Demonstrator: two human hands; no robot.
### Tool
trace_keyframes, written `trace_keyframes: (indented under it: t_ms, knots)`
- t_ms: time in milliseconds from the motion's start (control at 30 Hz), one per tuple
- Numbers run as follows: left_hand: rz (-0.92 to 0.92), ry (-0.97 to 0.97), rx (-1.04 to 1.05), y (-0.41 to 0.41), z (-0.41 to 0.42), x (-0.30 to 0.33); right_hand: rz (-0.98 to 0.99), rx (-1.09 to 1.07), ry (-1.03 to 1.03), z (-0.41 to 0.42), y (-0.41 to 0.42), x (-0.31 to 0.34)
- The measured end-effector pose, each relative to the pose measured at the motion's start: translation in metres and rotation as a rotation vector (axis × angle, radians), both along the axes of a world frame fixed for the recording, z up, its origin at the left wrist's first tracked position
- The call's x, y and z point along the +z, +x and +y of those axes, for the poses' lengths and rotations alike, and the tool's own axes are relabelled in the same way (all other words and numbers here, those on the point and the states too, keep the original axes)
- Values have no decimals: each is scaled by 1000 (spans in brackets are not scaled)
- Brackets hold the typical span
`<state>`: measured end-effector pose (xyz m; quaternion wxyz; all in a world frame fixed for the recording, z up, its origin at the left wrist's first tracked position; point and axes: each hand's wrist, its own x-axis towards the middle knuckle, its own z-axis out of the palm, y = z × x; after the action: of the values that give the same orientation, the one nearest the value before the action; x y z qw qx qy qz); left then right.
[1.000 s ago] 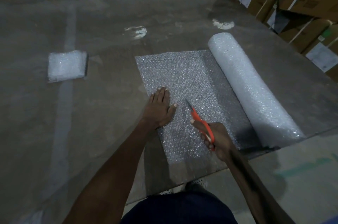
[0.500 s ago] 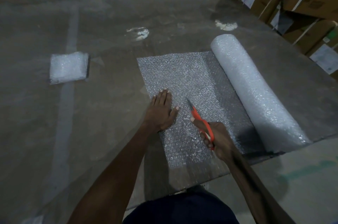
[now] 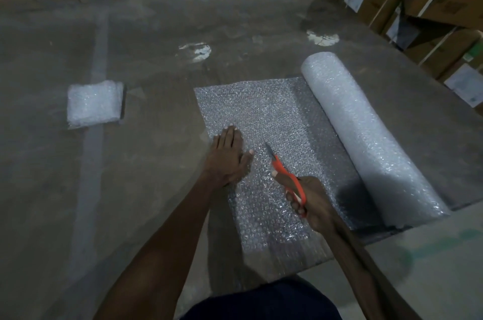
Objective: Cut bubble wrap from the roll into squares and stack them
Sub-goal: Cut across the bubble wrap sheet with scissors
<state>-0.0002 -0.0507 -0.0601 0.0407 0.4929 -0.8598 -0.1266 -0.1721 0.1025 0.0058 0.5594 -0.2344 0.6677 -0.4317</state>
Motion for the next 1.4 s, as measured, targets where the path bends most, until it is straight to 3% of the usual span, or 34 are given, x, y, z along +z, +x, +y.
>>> trace_keyframes:
  t_ms: [267,1400]
  knots:
    - [-5,41,17,5,-32,3,-9,11,-20,-5,-4,-7]
    - [68,24,29,8,-29,-1,2,64,-23,-50,-9,-7]
